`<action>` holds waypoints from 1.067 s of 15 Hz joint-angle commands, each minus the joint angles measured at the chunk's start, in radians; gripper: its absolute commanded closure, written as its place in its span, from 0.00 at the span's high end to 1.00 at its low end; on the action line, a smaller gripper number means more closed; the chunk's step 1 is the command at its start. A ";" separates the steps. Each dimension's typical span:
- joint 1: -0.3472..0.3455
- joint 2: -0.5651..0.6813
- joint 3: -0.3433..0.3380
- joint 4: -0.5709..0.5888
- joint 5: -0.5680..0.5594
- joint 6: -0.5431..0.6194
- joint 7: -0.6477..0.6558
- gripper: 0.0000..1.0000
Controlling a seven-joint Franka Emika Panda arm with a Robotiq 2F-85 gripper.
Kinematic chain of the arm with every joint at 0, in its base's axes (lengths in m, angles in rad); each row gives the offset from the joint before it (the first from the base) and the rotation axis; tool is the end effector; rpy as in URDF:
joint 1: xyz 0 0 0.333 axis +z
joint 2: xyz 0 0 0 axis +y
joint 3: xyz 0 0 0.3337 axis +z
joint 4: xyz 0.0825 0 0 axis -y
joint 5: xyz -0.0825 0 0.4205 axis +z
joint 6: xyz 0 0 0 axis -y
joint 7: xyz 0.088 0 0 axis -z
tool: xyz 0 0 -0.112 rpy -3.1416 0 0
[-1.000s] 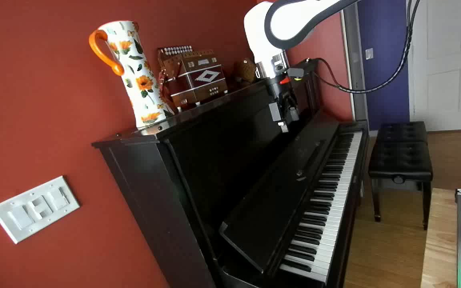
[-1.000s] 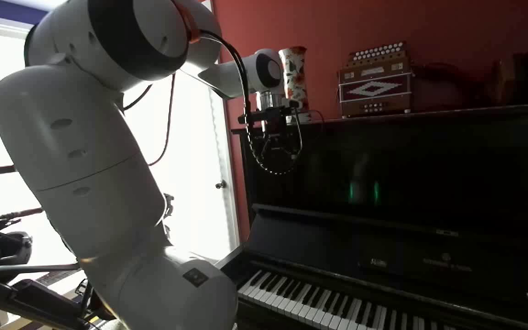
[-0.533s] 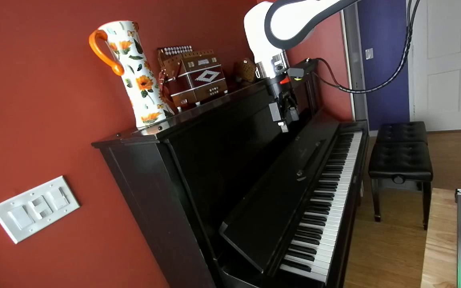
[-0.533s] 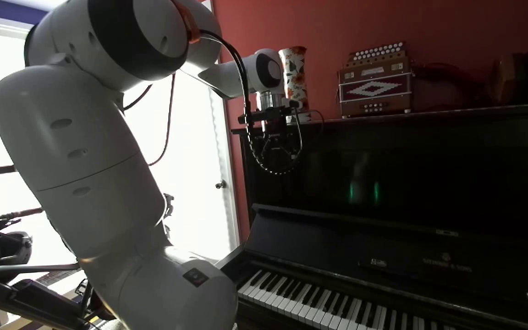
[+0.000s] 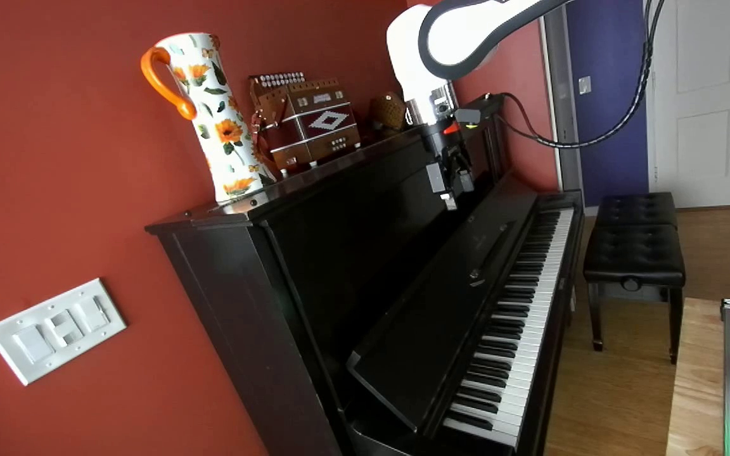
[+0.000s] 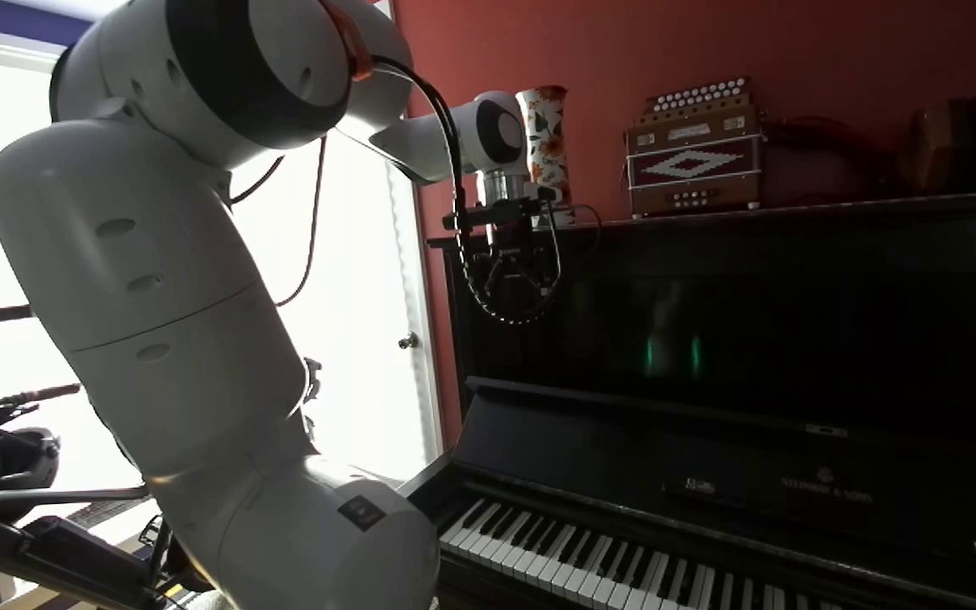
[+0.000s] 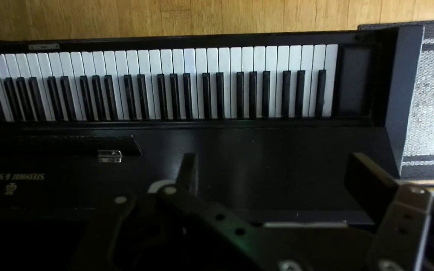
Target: Press a white key in the middle of the piano
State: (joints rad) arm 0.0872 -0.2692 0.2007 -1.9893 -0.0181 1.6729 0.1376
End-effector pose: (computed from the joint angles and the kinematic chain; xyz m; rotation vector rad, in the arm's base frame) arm 0.4800 0.1500 0.5768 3.0528 0.2205 -0.0559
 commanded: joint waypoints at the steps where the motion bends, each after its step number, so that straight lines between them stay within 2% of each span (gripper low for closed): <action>1: -0.017 0.071 -0.057 -0.011 0.000 0.007 -0.026 1.00; 4: -0.039 0.108 -0.105 -0.089 -0.016 0.177 -0.061 1.00; 7: -0.061 0.146 -0.160 -0.181 0.008 0.302 -0.175 1.00; 11: -0.084 0.170 -0.214 -0.270 0.027 0.341 -0.378 1.00; 14: -0.102 0.166 -0.241 -0.318 0.022 0.338 -0.479 1.00; 15: -0.106 0.168 -0.250 -0.332 0.038 0.358 -0.509 1.00; 16: -0.098 0.186 -0.236 -0.285 0.011 0.320 -0.447 1.00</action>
State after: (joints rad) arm -0.0097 -0.0831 -0.0365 -2.2764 -0.0071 1.9953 -0.3103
